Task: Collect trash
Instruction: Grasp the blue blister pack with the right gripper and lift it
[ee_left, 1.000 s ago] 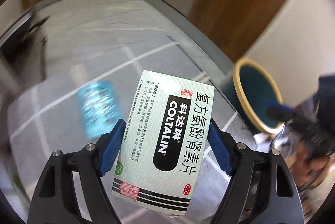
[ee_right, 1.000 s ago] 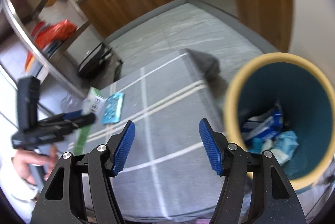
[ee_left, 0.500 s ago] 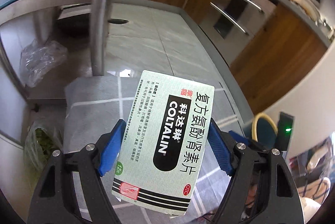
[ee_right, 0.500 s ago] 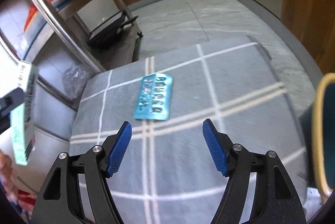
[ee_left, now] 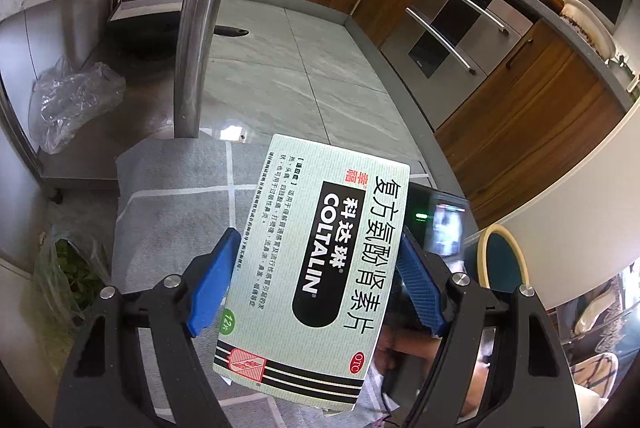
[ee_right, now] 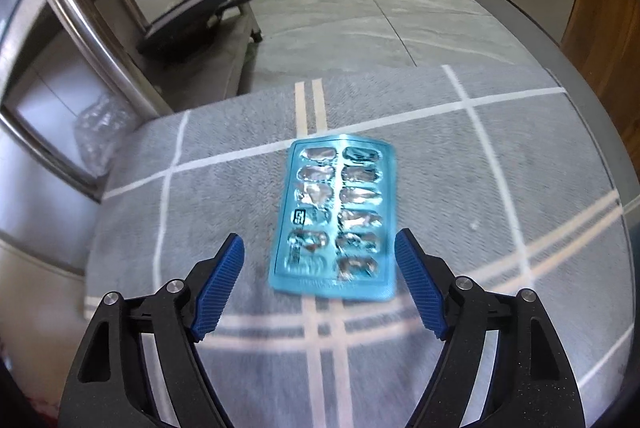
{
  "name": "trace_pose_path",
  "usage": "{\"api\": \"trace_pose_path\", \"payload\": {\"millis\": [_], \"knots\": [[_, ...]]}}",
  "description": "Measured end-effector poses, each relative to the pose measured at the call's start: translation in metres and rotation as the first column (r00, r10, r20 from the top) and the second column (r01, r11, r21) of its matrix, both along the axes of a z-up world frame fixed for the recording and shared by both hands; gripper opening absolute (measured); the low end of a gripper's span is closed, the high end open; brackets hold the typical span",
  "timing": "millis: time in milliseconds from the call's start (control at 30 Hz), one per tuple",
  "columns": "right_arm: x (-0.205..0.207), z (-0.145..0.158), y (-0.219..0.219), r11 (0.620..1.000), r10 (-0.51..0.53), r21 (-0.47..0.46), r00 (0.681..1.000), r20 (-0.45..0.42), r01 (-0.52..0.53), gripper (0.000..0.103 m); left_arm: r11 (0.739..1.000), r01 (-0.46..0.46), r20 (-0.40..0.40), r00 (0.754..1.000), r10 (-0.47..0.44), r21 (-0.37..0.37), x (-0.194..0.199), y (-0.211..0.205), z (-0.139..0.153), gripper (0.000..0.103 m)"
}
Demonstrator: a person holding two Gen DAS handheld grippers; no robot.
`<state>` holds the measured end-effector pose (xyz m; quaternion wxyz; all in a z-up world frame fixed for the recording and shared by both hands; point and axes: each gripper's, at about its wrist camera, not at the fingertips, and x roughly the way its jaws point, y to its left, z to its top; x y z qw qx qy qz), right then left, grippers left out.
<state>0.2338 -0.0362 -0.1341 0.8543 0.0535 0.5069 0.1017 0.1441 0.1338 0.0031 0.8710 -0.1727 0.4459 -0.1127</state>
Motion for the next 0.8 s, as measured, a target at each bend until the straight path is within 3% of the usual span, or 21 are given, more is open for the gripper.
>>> {"api": "trace_pose_path", "payload": {"millis": [167, 233, 367, 533, 800], "knots": [[0.002, -0.008, 0.021, 0.994, 0.018, -0.107, 0.998, 0.053, -0.013, 0.082, 1.0, 0.001, -0.004, 1.0, -0.001, 0.005, 0.001, 0.002, -0.003, 0.076], [-0.002, -0.008, 0.024, 0.99, 0.025, -0.141, 0.996, 0.084, -0.013, 0.065, 1.0, -0.003, -0.006, 1.0, 0.003, 0.007, 0.002, 0.001, -0.004, 0.076], [-0.007, -0.004, 0.018, 0.992, 0.054, -0.116, 0.994, 0.099, -0.043, 0.06, 1.0, 0.001, 0.0, 1.0, -0.001, 0.017, 0.003, -0.004, -0.002, 0.076], [-0.017, 0.02, 0.004, 0.995, 0.089, -0.058, 0.989, 0.12, -0.082, 0.03, 1.0, 0.001, 0.003, 1.0, -0.001, 0.021, 0.005, -0.009, -0.001, 0.076], [-0.017, 0.027, -0.023, 0.998, 0.07, -0.015, 0.994, 0.086, -0.069, 0.022, 0.999, 0.019, 0.014, 1.0, -0.019, -0.027, 0.003, -0.022, 0.005, 0.076]]}}
